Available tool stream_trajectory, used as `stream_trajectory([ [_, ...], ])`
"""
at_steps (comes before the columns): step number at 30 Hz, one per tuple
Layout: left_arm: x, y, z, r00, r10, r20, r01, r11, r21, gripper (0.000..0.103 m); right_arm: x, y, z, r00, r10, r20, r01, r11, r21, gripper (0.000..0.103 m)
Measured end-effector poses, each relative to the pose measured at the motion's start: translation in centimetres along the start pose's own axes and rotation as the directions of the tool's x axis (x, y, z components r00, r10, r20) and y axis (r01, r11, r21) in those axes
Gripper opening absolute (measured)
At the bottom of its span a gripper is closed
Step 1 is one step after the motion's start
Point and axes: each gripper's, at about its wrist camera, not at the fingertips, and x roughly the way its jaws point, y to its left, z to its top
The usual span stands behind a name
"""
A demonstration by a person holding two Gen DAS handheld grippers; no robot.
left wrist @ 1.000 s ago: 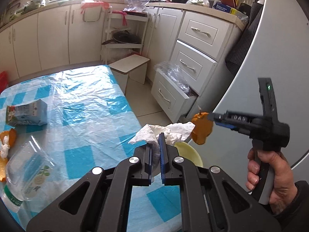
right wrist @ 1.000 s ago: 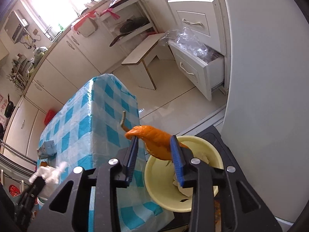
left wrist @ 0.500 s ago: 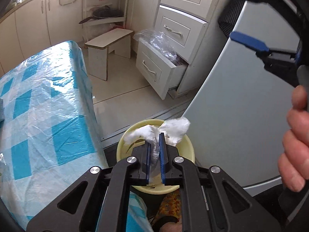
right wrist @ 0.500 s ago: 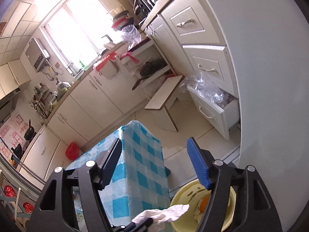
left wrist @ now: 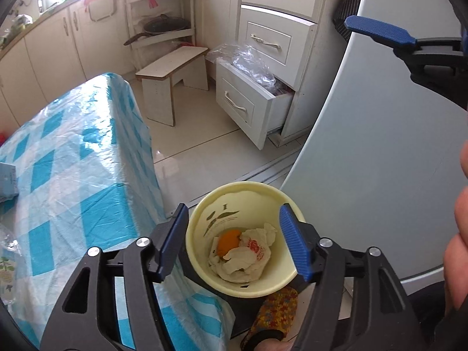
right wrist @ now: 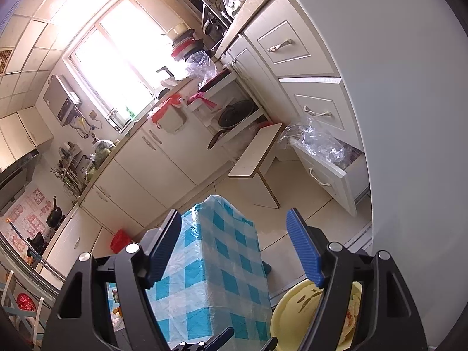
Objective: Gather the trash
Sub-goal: 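Open both tools over the yellow bucket to drop the tissue and peel, then bring both tools back over the table toward the remaining trash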
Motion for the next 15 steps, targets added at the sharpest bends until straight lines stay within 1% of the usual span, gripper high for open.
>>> stream_trajectory([
  [3,-1.4,0.4,-0.3,0.999,0.025,0.021,-0.025,1.000,0.004,0.071,0.2,0.3,-0.1,1.000,-0.001,-0.001,0.001,1.000,0.003,0.075],
  [9,-4.7,2.5,-1.2,0.994,0.084,0.066,-0.083,0.996,-0.019,0.081,0.7,1.5,-0.5,1.000,0.007,-0.012,-0.007,1.000,-0.020,0.076],
  [15,-7.4,5.8,-2.4,0.986,0.140,0.085,-0.135,0.989,-0.068,0.084,1.9,3.2,-1.0,0.999,0.009,-0.041,-0.012,0.998,-0.057,0.078],
])
